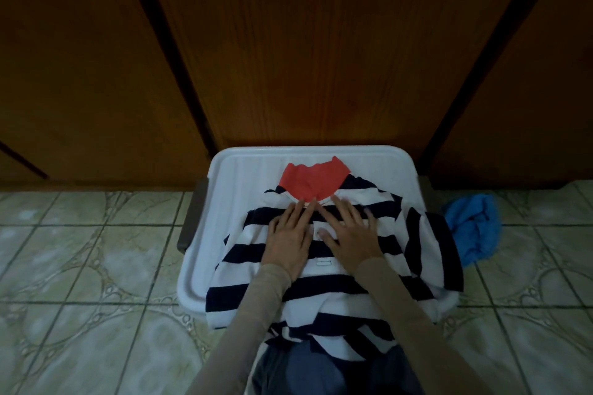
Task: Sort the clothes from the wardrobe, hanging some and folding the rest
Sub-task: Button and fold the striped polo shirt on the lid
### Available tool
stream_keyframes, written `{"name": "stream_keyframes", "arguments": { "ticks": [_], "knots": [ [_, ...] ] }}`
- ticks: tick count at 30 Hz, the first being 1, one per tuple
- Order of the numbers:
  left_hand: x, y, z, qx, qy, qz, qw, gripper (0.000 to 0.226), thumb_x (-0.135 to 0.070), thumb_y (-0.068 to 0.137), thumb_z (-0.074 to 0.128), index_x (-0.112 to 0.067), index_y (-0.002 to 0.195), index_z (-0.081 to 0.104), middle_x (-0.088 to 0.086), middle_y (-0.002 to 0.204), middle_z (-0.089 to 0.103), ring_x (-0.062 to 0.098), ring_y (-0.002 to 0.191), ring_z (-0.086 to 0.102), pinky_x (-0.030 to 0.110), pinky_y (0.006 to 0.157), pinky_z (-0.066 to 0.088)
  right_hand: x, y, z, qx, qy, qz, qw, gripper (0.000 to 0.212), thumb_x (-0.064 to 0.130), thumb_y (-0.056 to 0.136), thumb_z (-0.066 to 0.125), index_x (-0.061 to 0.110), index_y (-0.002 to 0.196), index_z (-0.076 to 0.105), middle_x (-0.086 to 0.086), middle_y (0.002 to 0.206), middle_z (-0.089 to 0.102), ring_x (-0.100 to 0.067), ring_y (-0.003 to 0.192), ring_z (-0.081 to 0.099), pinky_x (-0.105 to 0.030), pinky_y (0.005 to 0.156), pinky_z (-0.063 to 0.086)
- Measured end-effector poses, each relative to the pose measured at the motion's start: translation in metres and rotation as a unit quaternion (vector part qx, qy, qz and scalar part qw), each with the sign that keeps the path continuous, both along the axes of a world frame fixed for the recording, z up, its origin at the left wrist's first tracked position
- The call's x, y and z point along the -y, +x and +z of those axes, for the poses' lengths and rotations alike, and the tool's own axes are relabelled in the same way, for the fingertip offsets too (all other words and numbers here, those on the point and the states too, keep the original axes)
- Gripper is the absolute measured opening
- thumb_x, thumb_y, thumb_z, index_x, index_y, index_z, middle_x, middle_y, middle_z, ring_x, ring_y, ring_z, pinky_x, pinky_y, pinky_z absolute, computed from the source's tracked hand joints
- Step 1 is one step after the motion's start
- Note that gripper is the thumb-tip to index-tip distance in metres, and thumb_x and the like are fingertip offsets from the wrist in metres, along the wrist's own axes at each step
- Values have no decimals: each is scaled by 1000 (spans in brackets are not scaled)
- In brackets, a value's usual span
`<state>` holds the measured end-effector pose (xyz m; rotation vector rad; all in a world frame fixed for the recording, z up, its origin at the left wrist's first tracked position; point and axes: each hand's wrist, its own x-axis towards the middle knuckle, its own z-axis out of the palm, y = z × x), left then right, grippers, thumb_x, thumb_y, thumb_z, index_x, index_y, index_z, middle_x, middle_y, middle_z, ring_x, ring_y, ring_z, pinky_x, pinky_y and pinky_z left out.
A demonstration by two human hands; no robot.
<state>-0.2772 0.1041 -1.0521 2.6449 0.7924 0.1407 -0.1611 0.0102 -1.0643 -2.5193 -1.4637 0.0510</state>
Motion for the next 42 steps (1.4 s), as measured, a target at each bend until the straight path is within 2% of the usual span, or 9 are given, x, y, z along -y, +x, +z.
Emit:
{"name": "stream_keyframes", "arguments": {
  "ticks": [4, 10, 18, 21, 27, 30, 35, 38, 42],
  "knots": [
    [-6, -5, -6, -68, 34, -32, 997, 81, -60, 73, -15, -35, 148, -1, -9, 157, -8, 9, 145, -5, 26, 113, -3, 9, 14, 2, -12, -107, 18, 994, 90, 79, 53, -36, 47, 136, -20, 10, 156, -15, -15, 145, -12, -50, 105, -18],
    [-10, -7, -5, -77, 38, -39, 995, 70, -63, 72, -17, -40, 138, -19, -14, 148, -23, 5, 144, -12, 26, 110, -18, 13, 22, 5, 25, -97, 8, 995, 82, 73, 82, -12, 36, 144, 26, -1, 152, 28, -24, 139, 30, -58, 107, 14],
    [0, -21, -7, -113, 79, -44, 989, 85, -54, 59, -49, -29, 138, -29, -4, 149, -30, 11, 143, -19, 35, 113, -17, 32, 19, -1, -2, -100, -23, 995, 98, 79, 57, -34, 40, 143, -8, 6, 156, -8, -15, 146, -3, -45, 111, -14],
    [9, -26, -6, -117, 71, -44, 990, 73, -51, 67, -33, -29, 136, -28, -5, 145, -32, 11, 143, -19, 35, 114, -16, 39, 7, 4, -9, -105, -47, 993, 85, 74, 79, -14, 34, 145, 23, 0, 154, 23, -20, 140, 28, -50, 114, 7],
    [6, -28, 4, -77, 3, -33, 996, 55, -47, 97, 20, -32, 149, 6, -8, 158, 0, 8, 145, 3, 27, 114, -9, 42, 3, 19, -46, -96, -52, 993, 65, 62, 92, 13, 28, 129, 56, -3, 136, 53, -20, 126, 46, -57, 96, 37],
    [-1, -20, 14, -31, -1, 5, 999, 50, -28, 95, 45, -26, 144, 32, -5, 151, 27, 16, 136, 27, 30, 110, 15, 31, 5, 27, -17, -67, -55, 996, 50, 49, 89, 36, 28, 132, 49, 1, 142, 44, -17, 129, 40, -49, 106, 28],
    [-22, 3, 30, -16, -62, 49, 997, 54, -13, 94, 45, -22, 144, 28, 11, 131, 51, 29, 110, 53, 39, 93, 45, 0, 10, 47, -45, -42, -48, 997, 48, 30, 95, 45, 26, 141, 32, -3, 136, 42, -22, 124, 41, -38, 101, 30],
    [-28, 13, 32, -51, -69, 72, 994, 65, -14, 96, 40, -28, 150, 6, 14, 116, 60, 29, 96, 61, 39, 85, 50, -26, 5, 50, -74, -55, -51, 994, 51, 45, 94, 46, 25, 139, 35, -4, 134, 47, -24, 120, 48, -41, 101, 34],
    [-14, 14, 18, -2, -34, 146, 989, 53, -13, 95, 38, -20, 146, 25, 12, 113, 61, 28, 96, 59, 37, 86, 47, -50, 5, 51, -107, -79, -137, 982, 54, 54, 87, 53, 18, 126, 48, -7, 123, 56, -26, 107, 58, -37, 88, 47]
  ]
}}
